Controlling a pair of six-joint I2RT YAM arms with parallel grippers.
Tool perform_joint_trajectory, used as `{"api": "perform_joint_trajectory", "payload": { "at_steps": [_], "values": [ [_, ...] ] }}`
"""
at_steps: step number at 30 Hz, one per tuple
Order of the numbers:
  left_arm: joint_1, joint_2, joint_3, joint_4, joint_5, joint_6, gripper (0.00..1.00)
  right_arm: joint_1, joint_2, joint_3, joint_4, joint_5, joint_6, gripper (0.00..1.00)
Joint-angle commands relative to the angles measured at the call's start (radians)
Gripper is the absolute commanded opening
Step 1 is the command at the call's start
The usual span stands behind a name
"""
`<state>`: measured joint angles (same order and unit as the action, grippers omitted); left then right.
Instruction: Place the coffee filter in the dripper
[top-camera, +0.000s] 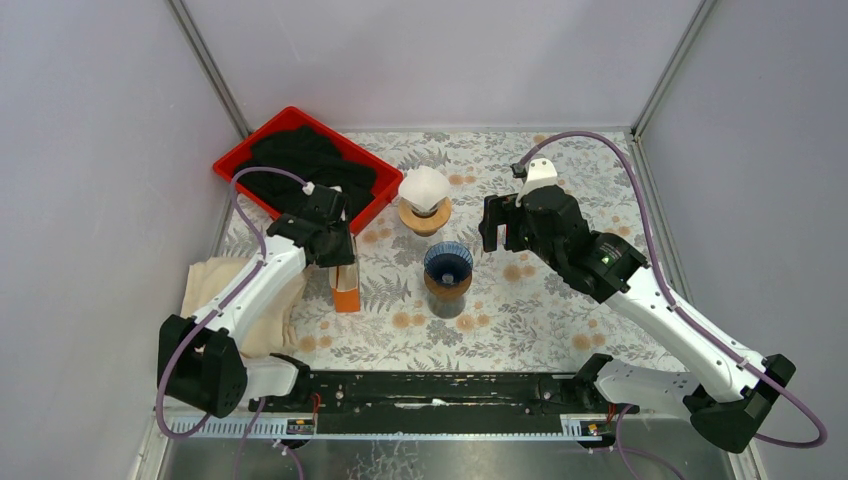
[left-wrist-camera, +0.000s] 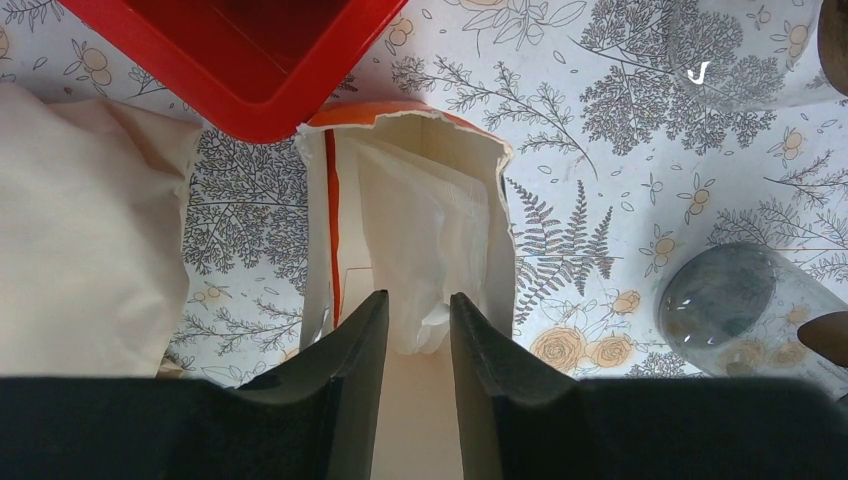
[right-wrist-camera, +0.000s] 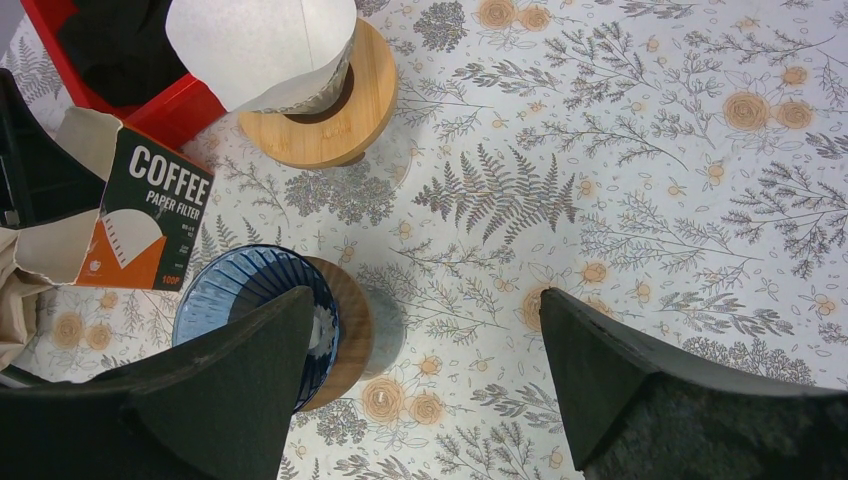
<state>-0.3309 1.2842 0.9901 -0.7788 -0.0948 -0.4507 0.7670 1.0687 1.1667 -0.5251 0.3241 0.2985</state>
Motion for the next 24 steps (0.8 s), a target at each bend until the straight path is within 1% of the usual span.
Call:
{"api": "perform_joint_trajectory", "payload": {
  "at_steps": [1, 5, 16, 24],
  "values": [
    [0.008, 0.007, -0.008, 0.047, -0.020, 0.019, 0.35, 0.007, 0.002, 0.006, 0.039, 0.023, -0.011, 0.90],
    [0.009, 0.003, -0.002, 0.036, -0.037, 0.014, 0.31, 0.007, 0.008, 0.012, 0.037, 0.019, -0.011, 0.90],
    [0.009, -0.010, 0.026, -0.012, -0.103, 0.001, 0.30, 0.007, 0.011, 0.013, 0.043, 0.017, -0.013, 0.90],
    [0.009, -0.013, 0.035, -0.014, -0.106, -0.003, 0.28, 0.007, 0.013, 0.010, 0.046, 0.014, -0.011, 0.91]
  ]
}}
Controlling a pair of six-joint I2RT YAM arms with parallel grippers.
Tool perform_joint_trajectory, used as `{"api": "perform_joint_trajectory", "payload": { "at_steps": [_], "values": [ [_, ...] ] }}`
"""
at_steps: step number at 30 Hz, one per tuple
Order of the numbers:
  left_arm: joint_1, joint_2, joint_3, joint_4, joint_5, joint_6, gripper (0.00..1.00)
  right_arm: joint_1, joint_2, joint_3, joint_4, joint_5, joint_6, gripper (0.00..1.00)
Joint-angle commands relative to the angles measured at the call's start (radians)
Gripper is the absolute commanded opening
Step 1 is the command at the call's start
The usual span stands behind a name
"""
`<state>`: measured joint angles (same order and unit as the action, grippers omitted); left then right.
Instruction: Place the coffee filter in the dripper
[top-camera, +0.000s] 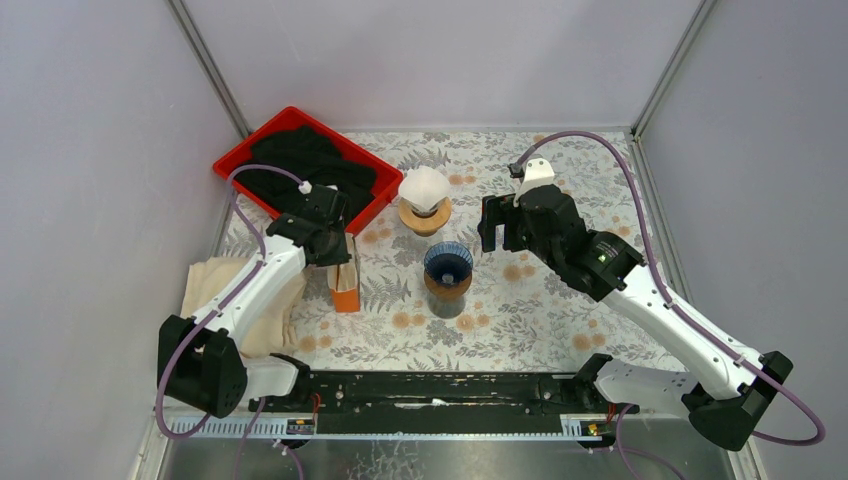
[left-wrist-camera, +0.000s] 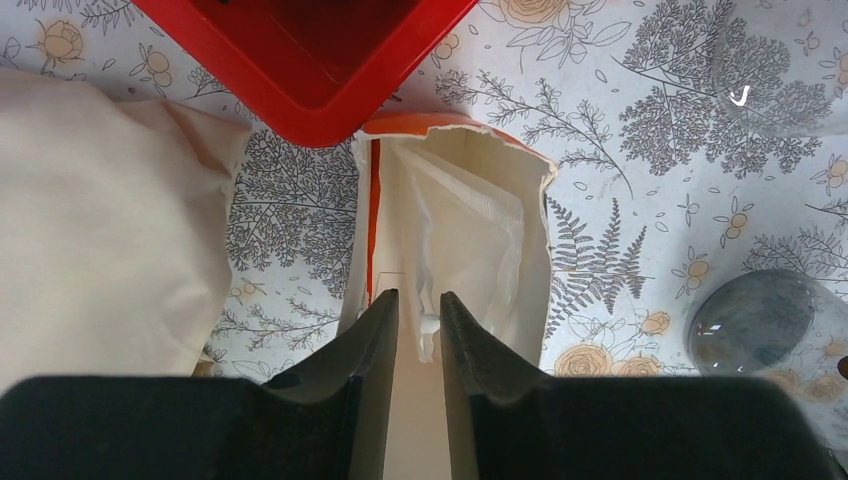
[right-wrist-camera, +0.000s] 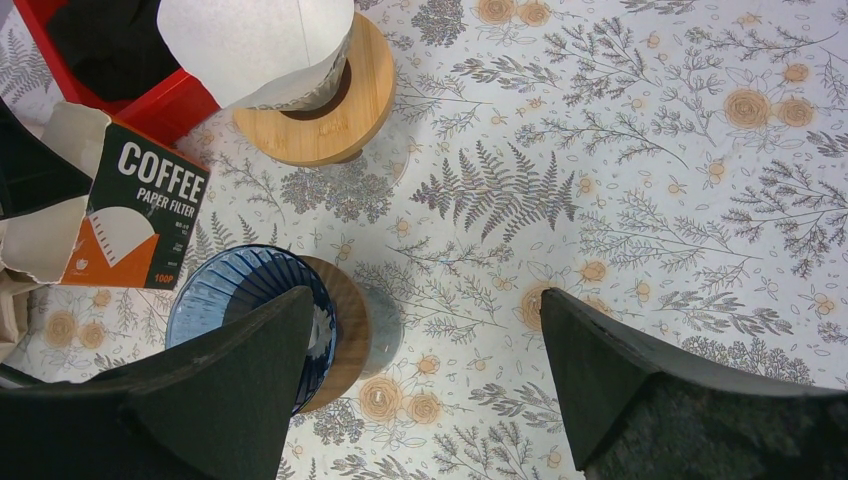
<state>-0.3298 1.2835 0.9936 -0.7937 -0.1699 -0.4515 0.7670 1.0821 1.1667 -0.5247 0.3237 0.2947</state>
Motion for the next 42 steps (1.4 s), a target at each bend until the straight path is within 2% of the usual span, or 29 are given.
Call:
{"api": "perform_joint_trajectory", "payload": {
  "at_steps": [1, 14, 24, 42],
  "values": [
    [0.008, -0.008, 0.030, 0.000, -0.027, -0.001, 0.27, 0.007, -0.001, 0.010, 0.047, 0.015, -0.006, 0.91],
    [0.007, -0.005, 0.018, 0.009, 0.026, -0.009, 0.22, 0.007, 0.003, 0.006, 0.052, 0.004, -0.006, 0.91],
    [0.008, 0.001, 0.002, -0.005, 0.021, -0.026, 0.29, 0.007, 0.002, 0.001, 0.060, -0.004, -0.005, 0.91],
    [0.006, 0.024, -0.008, 0.023, 0.054, -0.024, 0.30, 0.007, 0.001, -0.009, 0.068, -0.014, 0.000, 0.91]
  ]
}}
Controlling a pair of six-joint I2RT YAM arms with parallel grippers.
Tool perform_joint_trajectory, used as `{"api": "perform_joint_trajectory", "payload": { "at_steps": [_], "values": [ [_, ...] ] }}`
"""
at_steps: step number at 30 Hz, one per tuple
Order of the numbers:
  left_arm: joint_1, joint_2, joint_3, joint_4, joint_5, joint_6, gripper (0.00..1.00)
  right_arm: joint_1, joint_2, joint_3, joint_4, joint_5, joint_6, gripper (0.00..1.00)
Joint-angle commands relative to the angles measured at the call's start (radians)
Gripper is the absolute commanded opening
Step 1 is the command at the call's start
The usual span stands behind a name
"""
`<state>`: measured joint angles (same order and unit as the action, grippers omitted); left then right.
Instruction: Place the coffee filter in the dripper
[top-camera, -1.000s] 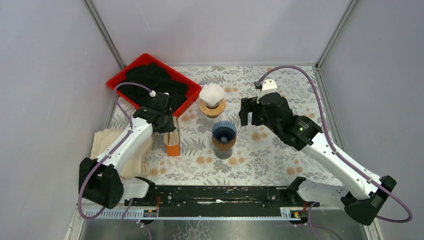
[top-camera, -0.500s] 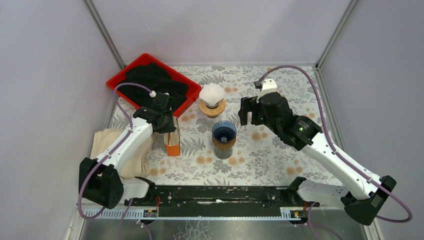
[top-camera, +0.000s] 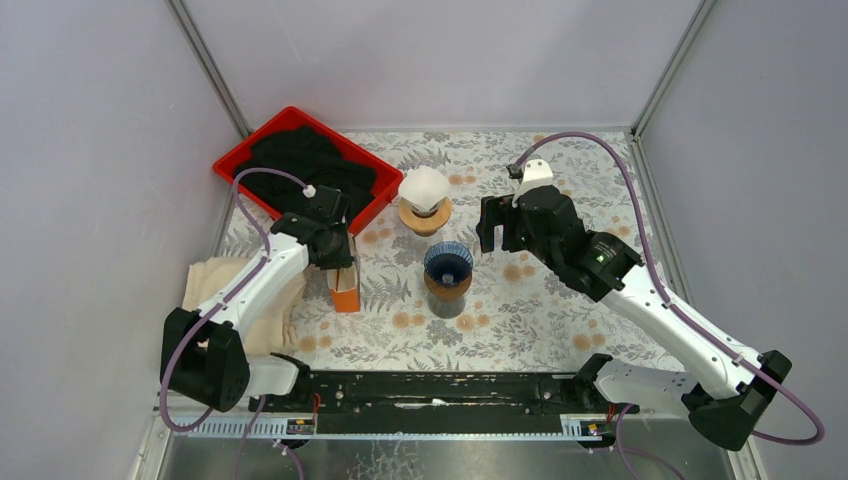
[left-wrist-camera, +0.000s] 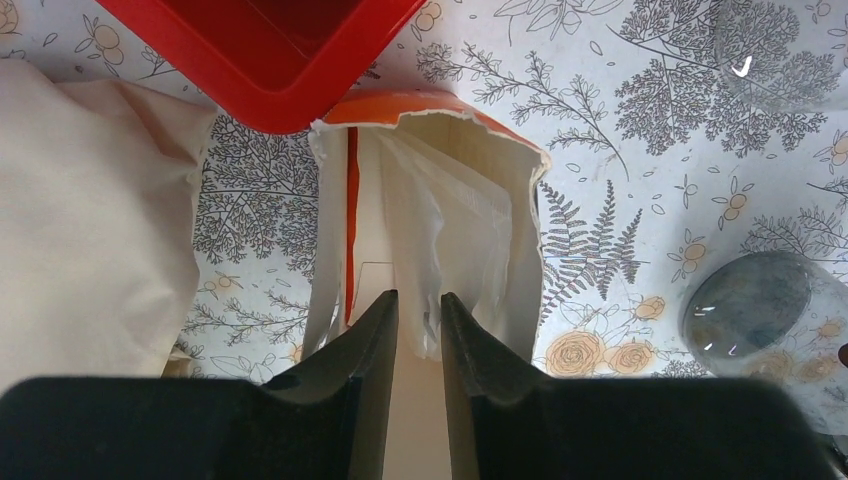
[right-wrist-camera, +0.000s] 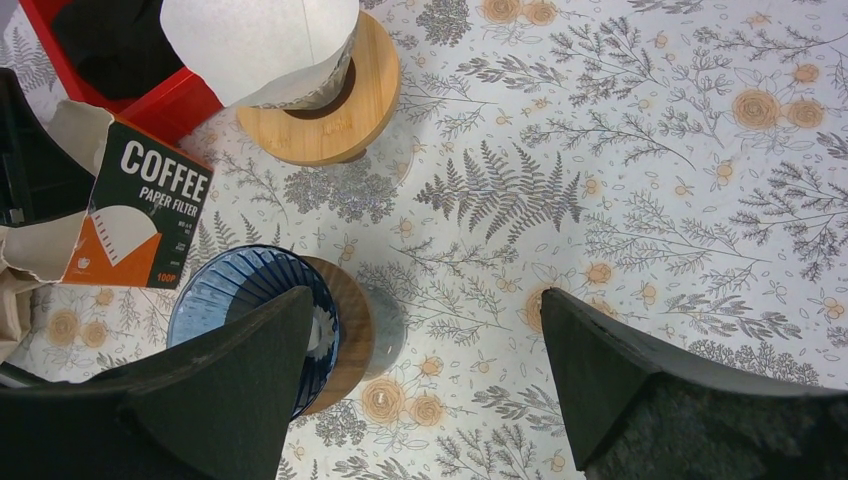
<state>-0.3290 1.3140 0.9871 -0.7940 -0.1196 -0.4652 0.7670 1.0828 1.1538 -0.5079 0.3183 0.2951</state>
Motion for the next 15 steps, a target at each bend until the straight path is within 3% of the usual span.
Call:
{"api": "perform_joint_trajectory", "payload": {
  "at_steps": [1, 15],
  "values": [
    [0.005, -0.014, 0.002, 0.018, 0.005, -0.011, 0.30, 0.007, 0.000, 0.003, 0.052, -0.009, -0.001, 0.91],
    [0.006, -0.026, 0.015, 0.007, -0.015, -0.001, 0.19, 0.007, 0.005, 0.006, 0.054, -0.016, 0.000, 0.91]
  ]
}}
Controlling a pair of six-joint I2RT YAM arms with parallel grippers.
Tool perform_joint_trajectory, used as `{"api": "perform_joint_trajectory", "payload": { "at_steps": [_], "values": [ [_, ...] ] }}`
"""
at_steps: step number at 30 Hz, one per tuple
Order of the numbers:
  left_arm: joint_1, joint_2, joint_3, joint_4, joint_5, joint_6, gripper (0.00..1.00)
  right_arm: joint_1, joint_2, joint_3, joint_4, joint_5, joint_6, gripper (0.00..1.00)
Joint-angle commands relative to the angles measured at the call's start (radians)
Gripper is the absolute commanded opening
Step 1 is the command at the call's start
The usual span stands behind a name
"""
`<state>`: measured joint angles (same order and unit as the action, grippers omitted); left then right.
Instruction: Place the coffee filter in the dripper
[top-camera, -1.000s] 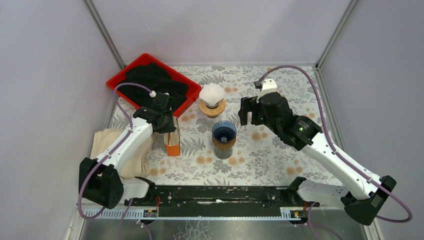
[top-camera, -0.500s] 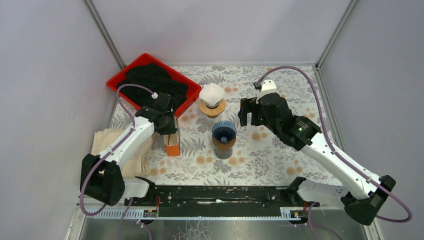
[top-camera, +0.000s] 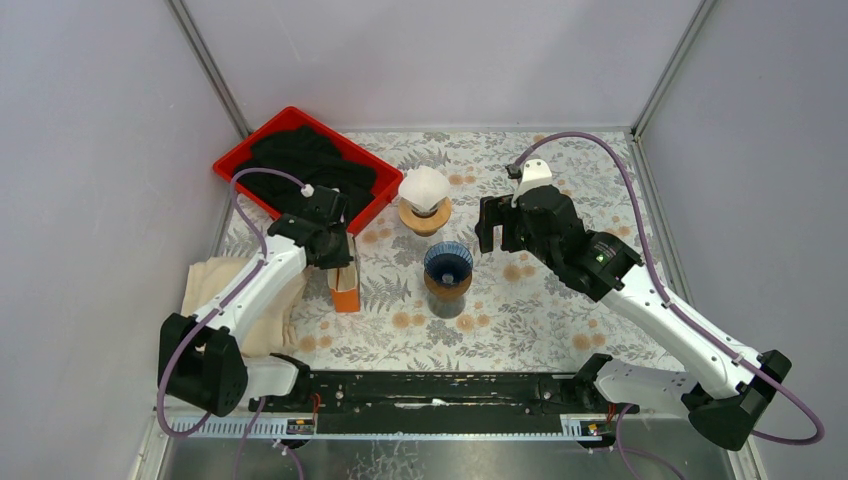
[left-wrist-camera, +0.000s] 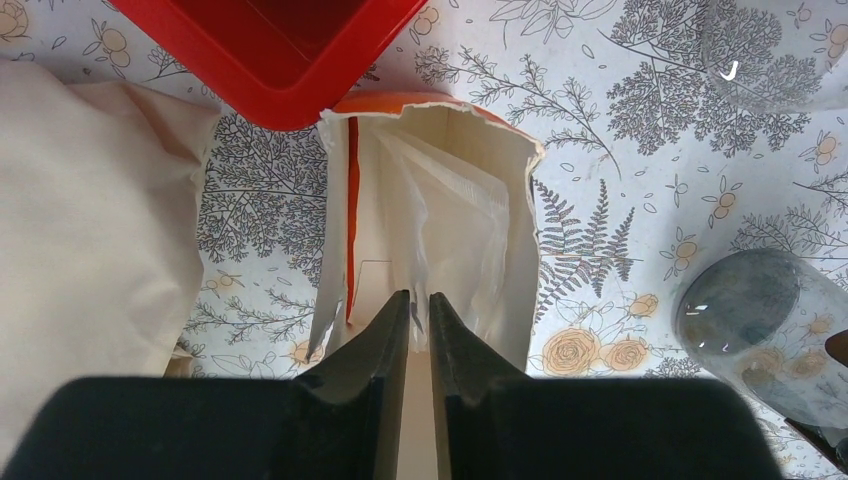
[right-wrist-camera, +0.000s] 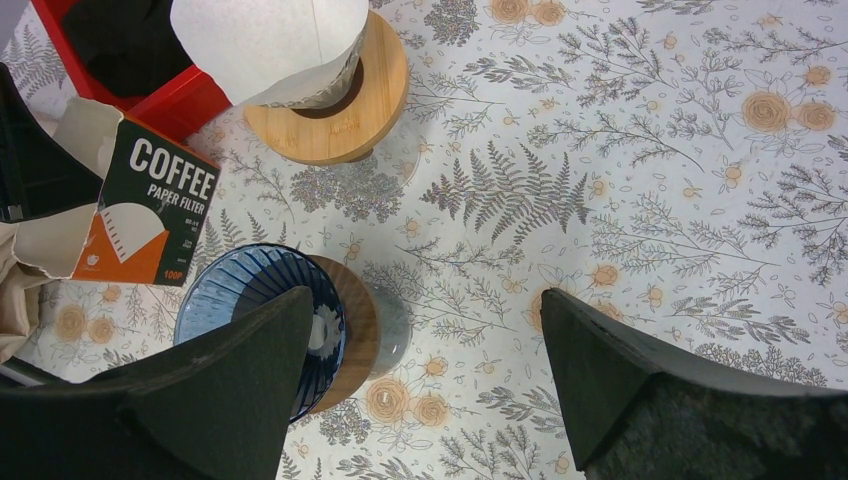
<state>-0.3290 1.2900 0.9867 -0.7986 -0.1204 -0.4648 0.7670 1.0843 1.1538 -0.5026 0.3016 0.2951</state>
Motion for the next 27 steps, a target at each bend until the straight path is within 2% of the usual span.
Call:
{"api": "perform_joint_trajectory", "payload": {
  "at_steps": [1, 8, 16, 27],
  "values": [
    [0.005, 0.004, 0.014, 0.016, -0.010, -0.001, 0.18, 0.007, 0.003, 0.006, 0.049, 0.001, -0.001, 0.91],
    [0.005, 0.026, 0.008, 0.035, -0.008, 0.000, 0.17, 0.008, 0.006, 0.006, 0.049, -0.006, 0.000, 0.91],
    [0.005, -0.026, 0.044, 0.001, -0.010, 0.001, 0.00, 0.006, 0.008, 0.009, 0.057, -0.011, -0.005, 0.91],
    [0.005, -0.121, 0.163, -0.082, 0.004, 0.002, 0.00, 0.007, -0.010, 0.007, 0.098, -0.056, -0.043, 0.91]
  ]
}}
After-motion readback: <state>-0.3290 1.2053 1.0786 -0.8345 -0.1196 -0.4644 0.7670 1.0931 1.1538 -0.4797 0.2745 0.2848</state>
